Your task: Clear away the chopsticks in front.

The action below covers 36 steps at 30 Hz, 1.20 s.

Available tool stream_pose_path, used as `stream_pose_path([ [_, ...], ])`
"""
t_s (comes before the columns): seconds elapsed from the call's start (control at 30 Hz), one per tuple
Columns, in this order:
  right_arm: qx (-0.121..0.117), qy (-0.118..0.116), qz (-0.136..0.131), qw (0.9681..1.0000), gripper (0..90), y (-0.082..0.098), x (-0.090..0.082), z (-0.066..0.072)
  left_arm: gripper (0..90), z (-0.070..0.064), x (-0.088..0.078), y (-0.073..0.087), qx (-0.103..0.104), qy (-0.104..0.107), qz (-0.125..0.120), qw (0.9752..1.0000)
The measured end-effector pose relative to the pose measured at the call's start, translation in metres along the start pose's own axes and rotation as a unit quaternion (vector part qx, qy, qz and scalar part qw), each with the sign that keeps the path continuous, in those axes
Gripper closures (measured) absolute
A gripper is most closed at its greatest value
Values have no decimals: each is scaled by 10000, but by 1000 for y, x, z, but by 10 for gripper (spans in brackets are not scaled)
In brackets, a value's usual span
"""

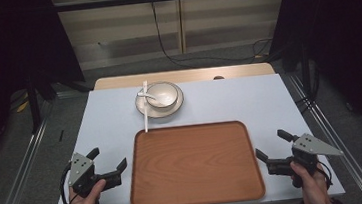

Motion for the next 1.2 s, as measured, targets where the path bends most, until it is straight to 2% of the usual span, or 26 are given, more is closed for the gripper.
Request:
stream_pose_path([
  [0.17,0,-82,73,9999,15,1,2,1,17,2,1,0,-48,-62,60,10000],
  [0.27,-31,-129,85,9999,15,2,4,1,17,2,3,0,-140,32,172,9998],
  [0.47,-39,-185,117,9998,15,2,6,1,21,0,4,-2,-71,-7,183,9998],
  [0.63,-25,-206,126,9997,15,2,7,2,32,-3,6,-3,-128,71,234,9996],
  [0.7,-49,-235,126,9996,15,1,8,3,42,-5,6,-2,-91,-2,227,9997],
  [0.8,-60,-308,141,9994,15,0,8,5,46,-6,6,-2,-135,43,287,9995],
  [0.87,-127,-346,160,9992,15,0,9,7,46,-11,6,-2,-21,144,331,9993],
  [0.97,-117,-382,145,9991,15,-1,8,9,38,-15,8,-1,-3,151,341,9993],
  [1.0,-132,-371,141,9991,15,-1,8,9,42,-19,12,0,-9,168,464,9988],
  [1.03,-132,-371,141,9991,15,-1,8,9,43,-19,12,0,-9,168,464,9988],
  [1.07,-159,-422,169,9988,15,-1,10,11,43,-24,16,3,80,257,636,9976],
  [1.13,-196,-453,101,9987,15,-2,11,12,44,-27,19,1,149,283,636,9975],
  [1.2,-210,-474,117,9986,15,-2,11,12,43,-28,21,0,122,287,586,9978],
])
Point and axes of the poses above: each handheld gripper's, and its own axes: x roughly forward along the jaws, y roughly out of its underside, z roughly to its left, the point moved 3 cm from there along x, roughly forward along the jaws, and after that the axes turned 8 degrees about -x, right-handed, at the moved point
